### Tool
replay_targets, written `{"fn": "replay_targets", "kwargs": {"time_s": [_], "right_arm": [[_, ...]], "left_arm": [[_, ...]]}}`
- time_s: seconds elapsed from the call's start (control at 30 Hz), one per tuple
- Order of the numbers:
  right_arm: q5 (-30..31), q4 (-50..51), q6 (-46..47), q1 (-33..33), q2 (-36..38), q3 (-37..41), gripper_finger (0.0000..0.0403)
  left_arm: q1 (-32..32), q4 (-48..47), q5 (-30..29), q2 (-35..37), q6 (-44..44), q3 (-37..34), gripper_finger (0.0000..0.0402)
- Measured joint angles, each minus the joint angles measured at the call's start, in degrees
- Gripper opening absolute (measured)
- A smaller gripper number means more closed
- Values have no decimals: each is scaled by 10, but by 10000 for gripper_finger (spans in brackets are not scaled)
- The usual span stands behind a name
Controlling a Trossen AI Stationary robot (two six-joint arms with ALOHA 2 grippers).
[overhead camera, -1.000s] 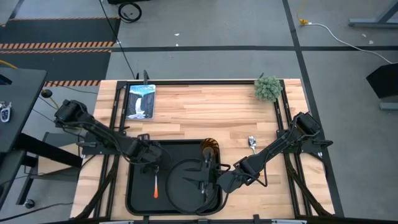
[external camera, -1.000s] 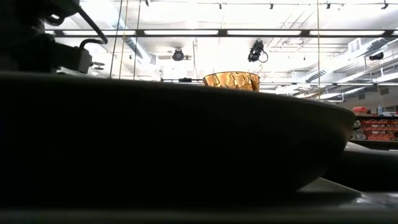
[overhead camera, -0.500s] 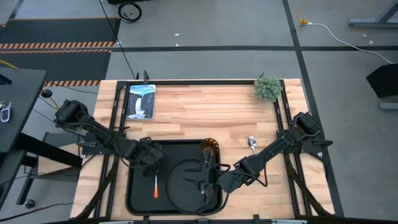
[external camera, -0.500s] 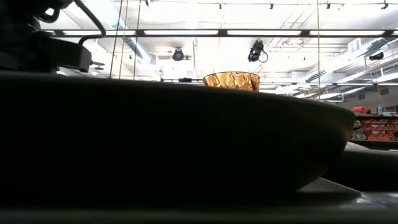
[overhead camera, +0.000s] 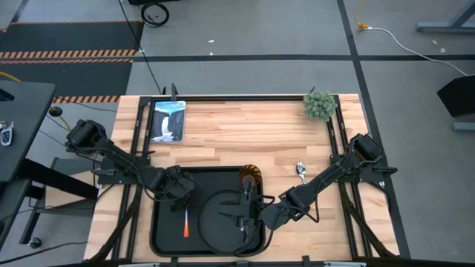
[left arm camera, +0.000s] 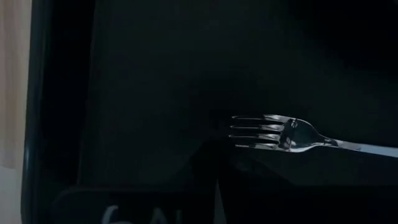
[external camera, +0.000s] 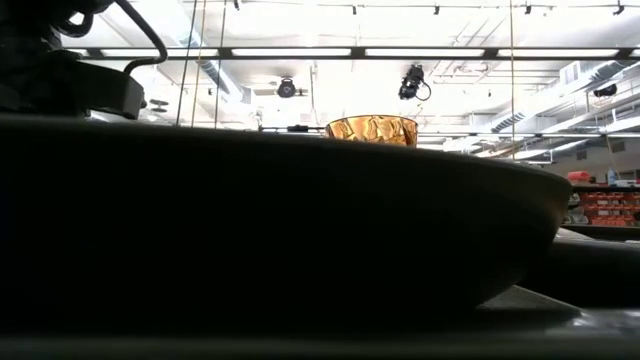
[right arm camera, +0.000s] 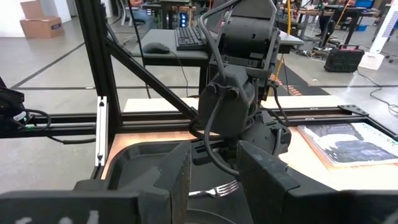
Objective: Pick and place plate/cup/fork/spoon on tray
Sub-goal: Put the orange fork to the left of the black plate on the black serving tray, then put the yellow spoon to the left of the orange fork on the black serving tray
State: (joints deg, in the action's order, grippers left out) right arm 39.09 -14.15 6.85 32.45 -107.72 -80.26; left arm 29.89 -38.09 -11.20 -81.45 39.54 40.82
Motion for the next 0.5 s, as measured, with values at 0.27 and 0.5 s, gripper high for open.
{"fn": "replay_targets", "kwargs": {"time_s": [0.27, 0.5], "right_arm": [[81, 89, 15, 15, 29, 0, 137], [56, 462, 330, 3, 125, 0, 132]], "left_arm": [[1, -71, -6, 2, -2, 41, 14], [20, -101, -2, 2, 3, 91, 14]]}}
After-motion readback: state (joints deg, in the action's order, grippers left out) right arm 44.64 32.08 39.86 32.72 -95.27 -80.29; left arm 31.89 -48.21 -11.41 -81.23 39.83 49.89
